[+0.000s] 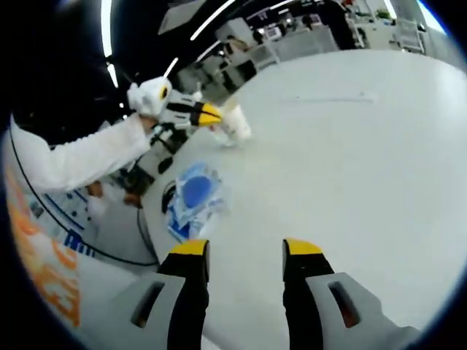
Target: Arrange the tabletop items into an orderly group along one side of the table until the central work area is clear of visible clutter.
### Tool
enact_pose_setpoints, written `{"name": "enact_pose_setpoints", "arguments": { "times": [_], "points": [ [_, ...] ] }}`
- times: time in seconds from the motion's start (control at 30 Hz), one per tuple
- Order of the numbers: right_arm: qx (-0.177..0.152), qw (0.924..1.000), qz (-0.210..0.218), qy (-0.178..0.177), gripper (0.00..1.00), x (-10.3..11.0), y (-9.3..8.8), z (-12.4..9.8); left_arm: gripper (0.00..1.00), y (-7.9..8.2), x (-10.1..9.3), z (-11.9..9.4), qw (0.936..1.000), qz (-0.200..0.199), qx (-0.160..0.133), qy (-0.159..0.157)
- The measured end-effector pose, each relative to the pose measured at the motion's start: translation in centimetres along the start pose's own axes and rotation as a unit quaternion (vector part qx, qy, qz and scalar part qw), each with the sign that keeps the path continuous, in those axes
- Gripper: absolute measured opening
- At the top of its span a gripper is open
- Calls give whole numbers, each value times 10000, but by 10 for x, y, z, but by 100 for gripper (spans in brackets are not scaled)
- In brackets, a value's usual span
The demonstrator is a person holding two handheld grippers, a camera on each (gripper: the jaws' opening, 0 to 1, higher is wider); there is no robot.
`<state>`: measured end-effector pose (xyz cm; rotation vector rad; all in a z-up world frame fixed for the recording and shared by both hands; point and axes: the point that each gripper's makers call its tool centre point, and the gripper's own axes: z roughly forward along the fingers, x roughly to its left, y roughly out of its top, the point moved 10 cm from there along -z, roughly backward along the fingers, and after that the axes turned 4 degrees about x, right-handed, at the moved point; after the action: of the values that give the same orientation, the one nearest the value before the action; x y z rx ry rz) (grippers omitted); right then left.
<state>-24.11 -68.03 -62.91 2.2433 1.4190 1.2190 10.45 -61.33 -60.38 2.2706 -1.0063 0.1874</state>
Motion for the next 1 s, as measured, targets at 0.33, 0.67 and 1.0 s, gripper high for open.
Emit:
{"name": "enact_pose_setpoints", "arguments": {
  "times": [0.33, 0.67, 1.0],
  "points": [
    [-24, 9997, 236, -50, 37, -9, -5, -3, 0, -12, 3, 8, 9999, -85, 118, -67],
    [-126, 9994, 336, 7, 38, -7, -2, 1, 0, -17, 4, 11, 9997, -213, 83, -104],
    [-71, 9994, 335, 9, 38, -9, -6, 2, 0, -19, 5, 7, 9993, -360, 94, -32]
  ]
}}
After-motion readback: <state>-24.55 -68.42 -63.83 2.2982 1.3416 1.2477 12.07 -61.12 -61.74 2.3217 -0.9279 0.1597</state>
